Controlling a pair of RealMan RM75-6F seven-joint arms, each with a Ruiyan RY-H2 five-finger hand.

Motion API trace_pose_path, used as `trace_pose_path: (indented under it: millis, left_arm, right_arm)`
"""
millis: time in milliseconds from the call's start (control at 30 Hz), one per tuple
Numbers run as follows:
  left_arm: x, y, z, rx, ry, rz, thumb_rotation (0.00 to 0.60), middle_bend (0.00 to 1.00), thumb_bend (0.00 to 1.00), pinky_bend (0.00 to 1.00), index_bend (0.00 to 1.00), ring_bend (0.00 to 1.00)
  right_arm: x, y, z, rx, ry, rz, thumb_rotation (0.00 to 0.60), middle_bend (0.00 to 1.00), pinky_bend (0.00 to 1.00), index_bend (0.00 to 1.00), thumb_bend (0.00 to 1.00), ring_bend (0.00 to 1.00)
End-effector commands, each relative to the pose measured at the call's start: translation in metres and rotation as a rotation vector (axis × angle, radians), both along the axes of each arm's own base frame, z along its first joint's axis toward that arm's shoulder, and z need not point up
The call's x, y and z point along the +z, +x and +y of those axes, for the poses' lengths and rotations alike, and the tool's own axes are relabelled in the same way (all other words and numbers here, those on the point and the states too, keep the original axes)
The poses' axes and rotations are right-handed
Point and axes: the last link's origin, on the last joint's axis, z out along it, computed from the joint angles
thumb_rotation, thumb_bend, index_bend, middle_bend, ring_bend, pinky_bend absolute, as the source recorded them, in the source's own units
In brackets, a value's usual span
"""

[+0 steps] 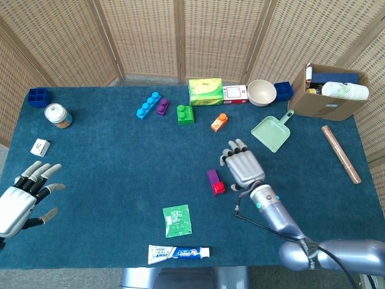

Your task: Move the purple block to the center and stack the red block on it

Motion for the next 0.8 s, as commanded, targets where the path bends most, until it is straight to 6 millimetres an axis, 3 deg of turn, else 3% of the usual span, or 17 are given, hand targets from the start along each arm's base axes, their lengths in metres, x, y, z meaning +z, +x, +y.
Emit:
trace_pose_path:
  millis: [33, 300, 467, 800]
  left_arm:
    - [0.001, -0.001, -0.004, 0.02, 0.006, 0.008, 0.6, 0.03, 0.33, 0.0, 0.31, 0.0]
    - [0.004, -0.007, -0.018, 0.121, 0.027, 0.013, 0.6, 0.05, 0.33, 0.0, 0.31, 0.0]
    - [0.002, -0.012, -0.026, 0.187, 0.044, 0.013, 0.6, 0.05, 0.33, 0.0, 0.31, 0.0]
    - [-0.004, -0.021, -0.045, 0.274, 0.085, -0.054, 0.6, 0.11, 0.33, 0.0, 0.33, 0.0]
  right_arm:
    - [0.026, -0.013, 0.001, -0.027, -0.069, -0.032, 0.6, 0.23, 0.07, 0.35, 0.14, 0.05]
    - [0.072, -0.062, 0.009, -0.084, -0.256, -0.075, 0.6, 0.24, 0.07, 0.37, 0.18, 0.05]
    - [0.088, -0.095, 0.028, -0.077, -0.346, -0.113, 0.6, 0.24, 0.07, 0.4, 0.19, 0.05]
    - [0.114, -0.138, 0.073, -0.046, -0.535, -0.216, 0.6, 0.26, 0.07, 0.43, 0.18, 0.05]
